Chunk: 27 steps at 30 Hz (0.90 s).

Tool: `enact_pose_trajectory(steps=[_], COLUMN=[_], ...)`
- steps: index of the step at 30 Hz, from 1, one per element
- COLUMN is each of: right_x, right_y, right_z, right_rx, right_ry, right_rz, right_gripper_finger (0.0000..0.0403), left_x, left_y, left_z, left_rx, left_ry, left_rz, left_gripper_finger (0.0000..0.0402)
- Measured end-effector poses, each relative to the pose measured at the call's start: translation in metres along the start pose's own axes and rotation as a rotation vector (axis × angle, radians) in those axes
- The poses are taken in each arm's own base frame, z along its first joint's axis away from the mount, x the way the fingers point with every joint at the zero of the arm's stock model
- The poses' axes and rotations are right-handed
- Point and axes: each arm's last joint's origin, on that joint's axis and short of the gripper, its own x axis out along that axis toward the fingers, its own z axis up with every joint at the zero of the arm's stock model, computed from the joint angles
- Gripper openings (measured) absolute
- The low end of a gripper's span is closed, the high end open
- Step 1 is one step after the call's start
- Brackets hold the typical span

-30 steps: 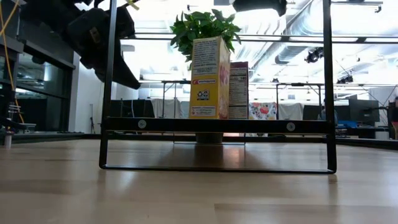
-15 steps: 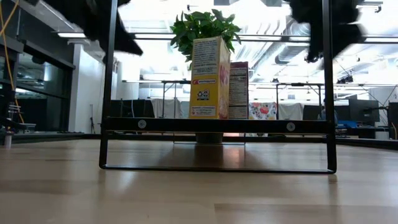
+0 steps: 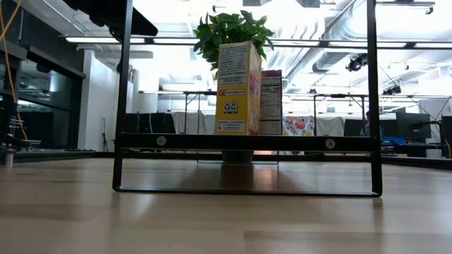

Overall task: Stack cereal on shelf
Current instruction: Put the yellow cereal box on the shelf aligned with the other yellow cereal box

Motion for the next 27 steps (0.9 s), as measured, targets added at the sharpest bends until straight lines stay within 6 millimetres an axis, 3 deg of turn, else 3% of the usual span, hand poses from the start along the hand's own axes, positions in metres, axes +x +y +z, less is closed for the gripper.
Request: enact_pose_trajectory(steps=[4, 15, 27], right_x=[0.004, 0.024, 0.032], right_y=[-0.012, -0.006, -0.007], right_z=[-0.018, -0.033, -0.044], right_rx=[-0.005, -0.044, -0.049], right_ry=[0.029, -0.007, 0.041], right_rz=[-0.05, -0.112, -0.142], right_gripper_finger=[0.0277, 0.0277, 0.0277], left_x=[0.0, 0.0, 0.0], left_y=[0.0, 0.0, 0.0], left_z=[0.0, 0.0, 0.0], left_rx=[0.0, -0.027, -0.037], left_ry=[0.0, -0.001, -0.001], left_rz=[0.0, 0.0, 0.0], left_gripper_finger=[0.0001, 0.0001, 0.0001])
